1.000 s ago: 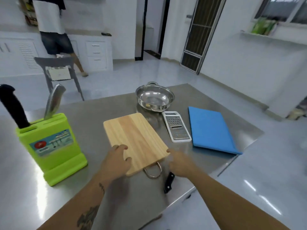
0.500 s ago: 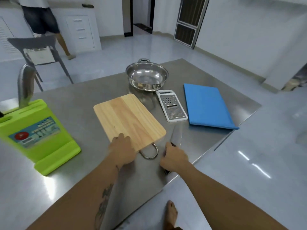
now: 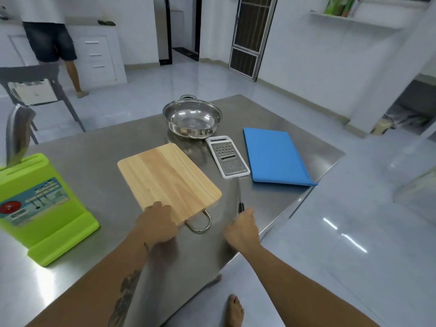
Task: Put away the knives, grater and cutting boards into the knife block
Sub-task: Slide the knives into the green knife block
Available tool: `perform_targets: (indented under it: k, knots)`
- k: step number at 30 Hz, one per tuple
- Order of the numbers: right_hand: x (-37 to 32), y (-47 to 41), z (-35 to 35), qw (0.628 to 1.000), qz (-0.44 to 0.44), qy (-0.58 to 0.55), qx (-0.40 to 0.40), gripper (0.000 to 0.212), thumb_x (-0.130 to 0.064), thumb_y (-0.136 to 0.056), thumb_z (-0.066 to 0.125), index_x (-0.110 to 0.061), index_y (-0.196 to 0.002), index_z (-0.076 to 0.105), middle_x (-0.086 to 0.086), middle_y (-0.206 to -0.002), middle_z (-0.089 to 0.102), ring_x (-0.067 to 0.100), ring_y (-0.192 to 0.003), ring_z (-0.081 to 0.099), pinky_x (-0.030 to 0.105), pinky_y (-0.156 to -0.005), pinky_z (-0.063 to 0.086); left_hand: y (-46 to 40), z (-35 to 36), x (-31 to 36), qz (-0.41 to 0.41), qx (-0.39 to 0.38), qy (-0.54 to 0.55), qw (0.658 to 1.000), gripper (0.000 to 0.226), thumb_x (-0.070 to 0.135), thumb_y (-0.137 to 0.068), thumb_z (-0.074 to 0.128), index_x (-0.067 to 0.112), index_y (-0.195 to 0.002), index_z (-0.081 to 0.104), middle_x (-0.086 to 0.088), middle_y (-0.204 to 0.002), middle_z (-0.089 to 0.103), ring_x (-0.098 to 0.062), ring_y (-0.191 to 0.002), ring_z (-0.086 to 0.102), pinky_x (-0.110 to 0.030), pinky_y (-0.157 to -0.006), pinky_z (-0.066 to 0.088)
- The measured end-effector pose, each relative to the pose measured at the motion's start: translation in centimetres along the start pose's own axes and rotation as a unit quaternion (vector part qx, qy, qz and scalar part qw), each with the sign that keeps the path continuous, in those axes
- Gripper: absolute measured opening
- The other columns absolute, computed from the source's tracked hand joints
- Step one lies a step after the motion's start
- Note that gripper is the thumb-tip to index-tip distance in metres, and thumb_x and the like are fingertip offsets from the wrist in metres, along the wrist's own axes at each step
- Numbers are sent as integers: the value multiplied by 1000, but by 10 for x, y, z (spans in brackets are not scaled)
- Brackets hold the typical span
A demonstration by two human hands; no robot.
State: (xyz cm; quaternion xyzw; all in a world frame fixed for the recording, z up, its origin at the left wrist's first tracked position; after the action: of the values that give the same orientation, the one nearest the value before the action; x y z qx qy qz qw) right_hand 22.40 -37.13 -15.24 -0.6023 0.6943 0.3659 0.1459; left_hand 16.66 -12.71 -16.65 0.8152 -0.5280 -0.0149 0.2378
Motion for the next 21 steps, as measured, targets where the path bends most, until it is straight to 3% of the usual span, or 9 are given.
perform_targets:
  k: [4, 6, 8, 11, 14, 17, 21]
  knots:
    - [-13, 7, -15, 997, -39, -55, 34, 28, -12, -92, 54, -8, -114, 38, 7, -98, 55, 20, -78, 55, 30, -61, 41, 2, -14, -5, -6, 13, 85, 996, 61, 33, -87, 50, 17, -144, 38, -9, -150, 38, -28, -137, 37, -37, -110, 34]
    - [-32, 13, -22, 991, -73, -99, 46, 22, -10, -92, 51, -12, -109, 38, 5, -92, 55, 17, -74, 53, 28, -55, 39, 5, -31, -10, -5, 53, 110, 992, 61, 31, -88, 52, 17, -146, 37, -9, -151, 36, -28, -139, 36, -37, -111, 33]
    - [-57, 17, -26, 981, -104, -156, 41, 18, -9, -91, 49, -12, -106, 40, 4, -87, 54, 18, -74, 55, 33, -59, 45, 11, -50, -17, -8, 95, 131, 987, 55, 30, -89, 52, 18, -142, 43, -9, -146, 41, -28, -133, 42, -37, -108, 37]
    - [-96, 15, -16, 967, -115, -227, -30, 27, -4, -90, 46, -15, -114, 45, 3, -92, 58, 16, -78, 56, 34, -69, 45, 22, -85, -33, -24, 168, 167, 971, 45, 29, -88, 53, 22, -132, 53, -6, -135, 53, -26, -122, 53, -38, -103, 43]
    - [-137, 14, 3, 939, -116, -295, -134, 33, 8, -87, 46, -11, -114, 50, 7, -86, 65, 16, -64, 54, 29, -56, 39, 41, -117, -58, -40, 234, 219, 946, 39, 25, -86, 56, 21, -124, 61, -5, -124, 65, -26, -113, 60, -35, -98, 47]
    - [-173, 19, 19, 927, -152, -280, -198, 35, 14, -87, 43, -7, -113, 51, 11, -87, 68, 17, -63, 55, 29, -53, 39, 68, -135, -91, -73, 286, 256, 921, 37, 21, -83, 56, 16, -118, 68, -6, -114, 71, -26, -107, 65, -31, -92, 47]
    - [-210, 21, 36, 924, -216, -207, -237, 35, 13, -85, 46, -17, -102, 56, 14, -93, 72, 20, -71, 60, 33, -59, 44, 113, -147, -136, -100, 352, 275, 889, 37, 23, -76, 52, 13, -105, 72, -8, -102, 74, -28, -97, 68, -34, -88, 52]
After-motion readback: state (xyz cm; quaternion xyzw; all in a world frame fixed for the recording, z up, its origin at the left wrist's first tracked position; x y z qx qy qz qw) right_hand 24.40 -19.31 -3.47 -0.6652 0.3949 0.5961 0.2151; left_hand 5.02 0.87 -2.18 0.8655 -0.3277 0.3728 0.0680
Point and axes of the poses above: each hand's wrist, its own y-axis away from the middle knuckle, its own z-axis out of the palm, x = y × z, the point moved 9 cm from there along -y, towards the middle knuckle
